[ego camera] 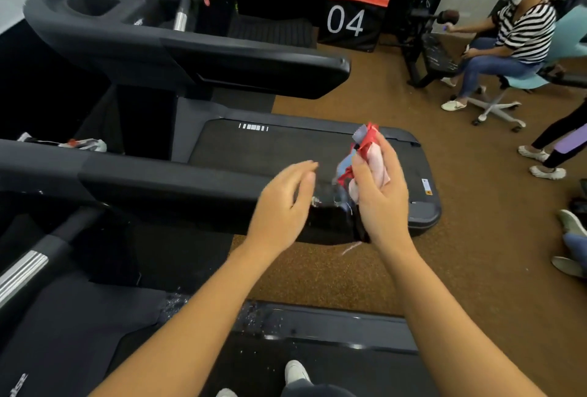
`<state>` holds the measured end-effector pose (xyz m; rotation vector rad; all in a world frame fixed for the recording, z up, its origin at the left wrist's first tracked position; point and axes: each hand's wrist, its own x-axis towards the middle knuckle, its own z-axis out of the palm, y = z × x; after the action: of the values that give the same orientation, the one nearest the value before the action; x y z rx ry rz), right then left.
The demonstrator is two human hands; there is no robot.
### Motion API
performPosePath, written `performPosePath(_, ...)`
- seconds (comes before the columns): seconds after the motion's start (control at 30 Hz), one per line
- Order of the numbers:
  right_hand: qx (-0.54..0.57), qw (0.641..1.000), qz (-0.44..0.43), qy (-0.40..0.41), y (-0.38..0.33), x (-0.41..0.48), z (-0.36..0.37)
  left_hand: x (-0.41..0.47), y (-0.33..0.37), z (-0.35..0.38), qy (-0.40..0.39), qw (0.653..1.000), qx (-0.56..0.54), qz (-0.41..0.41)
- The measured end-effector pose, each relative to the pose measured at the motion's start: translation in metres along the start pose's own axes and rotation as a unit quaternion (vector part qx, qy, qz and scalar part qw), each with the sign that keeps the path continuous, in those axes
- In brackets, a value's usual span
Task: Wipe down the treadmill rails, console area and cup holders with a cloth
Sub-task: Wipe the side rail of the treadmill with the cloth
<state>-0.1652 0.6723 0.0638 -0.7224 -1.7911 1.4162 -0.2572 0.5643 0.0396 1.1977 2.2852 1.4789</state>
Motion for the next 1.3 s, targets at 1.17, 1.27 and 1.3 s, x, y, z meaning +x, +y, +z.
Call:
performPosePath(1.17, -0.557, 0.775, -0.245, -0.172, 0.074, -0.011, 0.035, -0.001, -0.069, -0.018, -0.120, 0.894, 0.427, 0.061)
performPosePath(1.27, -0.560, 0.758, -0.285, -0.176, 0.085, -0.014, 0.009, 0.000, -0.069, -0.020, -0.121, 0.890, 0.435, 0.064)
performPosePath(1.3, -0.564, 0.759, -0.280, -0.167, 0.087, -0.013, -0.003, 0.000, -0.069, -0.020, -0.126, 0.888, 0.438, 0.061)
